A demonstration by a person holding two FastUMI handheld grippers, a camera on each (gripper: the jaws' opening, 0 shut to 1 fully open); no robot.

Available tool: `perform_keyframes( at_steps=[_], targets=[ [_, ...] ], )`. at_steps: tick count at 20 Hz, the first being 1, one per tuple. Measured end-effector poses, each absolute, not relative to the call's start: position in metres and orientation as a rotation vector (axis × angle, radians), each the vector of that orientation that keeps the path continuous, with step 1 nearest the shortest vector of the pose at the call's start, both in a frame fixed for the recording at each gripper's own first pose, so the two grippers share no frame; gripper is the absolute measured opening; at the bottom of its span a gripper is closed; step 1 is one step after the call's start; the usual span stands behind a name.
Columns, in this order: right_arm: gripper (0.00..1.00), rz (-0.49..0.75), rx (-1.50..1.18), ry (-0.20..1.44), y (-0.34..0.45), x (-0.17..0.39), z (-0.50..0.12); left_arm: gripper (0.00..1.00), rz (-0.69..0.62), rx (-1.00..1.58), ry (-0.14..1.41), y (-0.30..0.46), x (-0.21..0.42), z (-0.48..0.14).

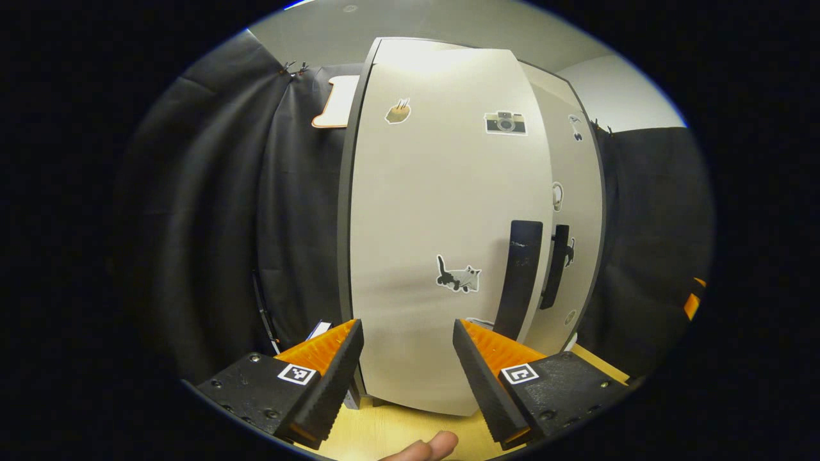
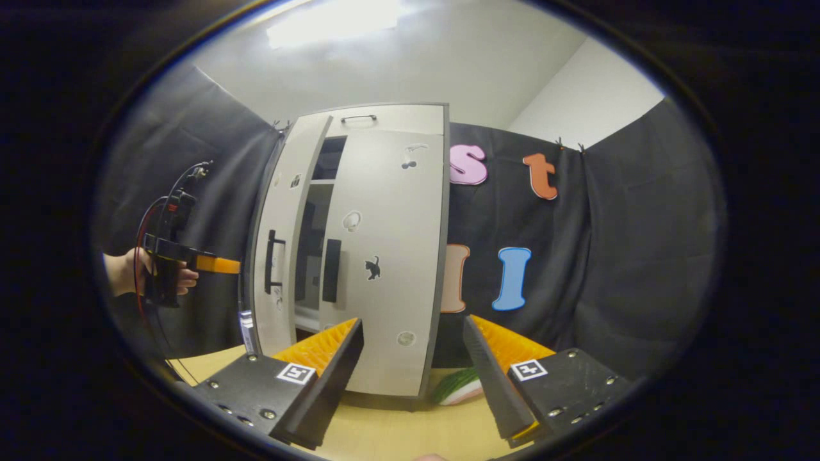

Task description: Grasp the bottle in the cabinet with the left hand and place it on the coaster, then close the right door with the right hand and the left door with the left hand.

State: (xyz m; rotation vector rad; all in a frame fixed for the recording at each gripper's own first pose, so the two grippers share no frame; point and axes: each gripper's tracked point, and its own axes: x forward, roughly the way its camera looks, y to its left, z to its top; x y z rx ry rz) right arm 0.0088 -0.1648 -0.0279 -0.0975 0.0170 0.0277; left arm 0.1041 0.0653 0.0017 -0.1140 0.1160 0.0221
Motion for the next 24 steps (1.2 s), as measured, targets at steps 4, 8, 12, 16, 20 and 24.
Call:
perform_keyframes(
  at_steps=[4,8,12,16,20,24],
  targets=[
    [0.95,0.060,-0.100,0.025,-0.155,0.000,-0.026,0.90,0.037,-0.104,0.099,0.064,0.086,0.009],
    [0.95,0.081,-0.091,0.021,-0.152,-0.026,-0.017,0.90,0.040,-0.086,0.097,0.053,0.061,0.014],
    [0.95,0.087,-0.076,0.024,-0.150,-0.054,-0.014,0.90,0.048,-0.081,0.105,0.041,0.034,0.013],
    [0.95,0.072,-0.066,0.026,-0.149,-0.073,-0.013,0.92,0.054,-0.079,0.098,0.031,0.016,0.014],
    [0.95,0.039,-0.064,0.032,-0.147,-0.080,-0.008,0.92,0.047,-0.084,0.092,0.022,0.008,0.018],
    [0.95,0.000,-0.071,0.024,-0.142,-0.079,-0.001,0.92,0.013,-0.113,0.087,0.020,0.009,0.020]
  ],
)
